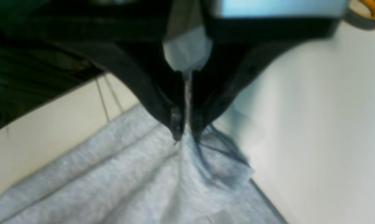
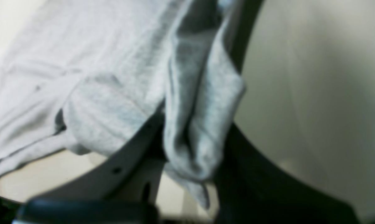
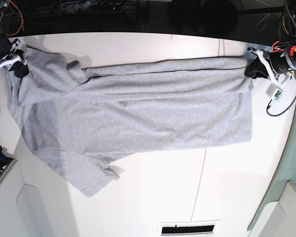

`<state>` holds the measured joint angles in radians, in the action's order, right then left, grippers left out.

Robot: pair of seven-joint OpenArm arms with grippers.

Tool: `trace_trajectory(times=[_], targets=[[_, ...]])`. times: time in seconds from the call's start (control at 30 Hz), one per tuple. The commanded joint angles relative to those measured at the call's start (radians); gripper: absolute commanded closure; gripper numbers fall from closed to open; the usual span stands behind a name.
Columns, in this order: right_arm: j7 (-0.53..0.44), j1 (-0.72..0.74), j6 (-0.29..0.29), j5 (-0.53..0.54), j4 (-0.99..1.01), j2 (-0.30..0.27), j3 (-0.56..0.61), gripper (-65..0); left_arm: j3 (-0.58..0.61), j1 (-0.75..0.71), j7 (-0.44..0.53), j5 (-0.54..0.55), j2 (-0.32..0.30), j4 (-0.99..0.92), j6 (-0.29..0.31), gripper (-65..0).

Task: Layout the t-shirt on the table in an organized manner, then fold the t-shirt properly
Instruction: 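Lower the folded edge onto the shirt and open both grippers, then move both grippers to the opposite long edge of the shirt and grasp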

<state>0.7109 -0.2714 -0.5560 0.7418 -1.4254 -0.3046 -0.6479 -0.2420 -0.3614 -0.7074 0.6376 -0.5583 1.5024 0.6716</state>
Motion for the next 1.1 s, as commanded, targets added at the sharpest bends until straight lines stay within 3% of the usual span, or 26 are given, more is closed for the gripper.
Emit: trace_trajectory(times=[0.0, 0.2, 0.37, 0.43, 0.5, 0.53, 0.6, 0.73, 0.9, 1.07], targets=[[-0.018, -0.019, -0.009, 0.028, -0.030, -0.026, -0.013, 0.0, -0.009, -0.009, 0.011, 0.009, -0.024, 0.018, 0.006, 0.0], [-0.019, -0.121, -0.009, 0.067, -0.073, -0.028, -0.059, 0.0, -0.009, -0.055, 0.011, 0.009, -0.024, 0.019, 0.006, 0.0], [-0.018, -0.125, -0.009, 0.070, -0.072, -0.028, -0.065, -0.3, -0.009, -0.054, 0.011, 0.018, -0.024, 0.019, 0.006, 0.0], [-0.018, -0.122, -0.008, 0.070, -0.072, -0.028, -0.066, -19.1, -0.009, -0.054, 0.011, 0.018, -0.024, 0.019, 0.006, 0.0], [-0.019, -0.117, -0.008, 0.069, -0.073, -0.028, -0.067, -32.8, -0.009, -0.052, 0.002, 0.018, -0.025, 0.021, 0.006, -14.5], [-0.020, -0.116, -0.008, 0.070, -0.073, -0.029, -0.071, -35.6, -0.009, -0.051, -0.021, 0.033, -0.027, 0.025, 0.006, -21.5], [-0.023, -0.114, -0.008, 0.070, -0.081, -0.028, -0.094, -35.8, -0.009, -0.052, -0.090, 0.089, -0.036, 0.047, 0.014, -28.4], [-0.037, -0.104, -0.005, 0.070, -0.127, -0.036, -0.187, -35.8, -0.009, -0.055, -0.184, 0.232, -0.055, 0.154, 0.027, -28.4], [-0.066, -0.010, 0.023, 0.042, -0.139, -0.094, -0.232, -35.8, -0.009, -0.043, -0.143, 0.260, -0.057, 0.320, 0.027, -28.4], [-0.084, 0.175, 0.089, -0.069, -0.082, -0.153, -0.189, -35.8, -0.009, 0.037, -0.066, 0.175, -0.054, 0.292, 0.027, -28.4]])
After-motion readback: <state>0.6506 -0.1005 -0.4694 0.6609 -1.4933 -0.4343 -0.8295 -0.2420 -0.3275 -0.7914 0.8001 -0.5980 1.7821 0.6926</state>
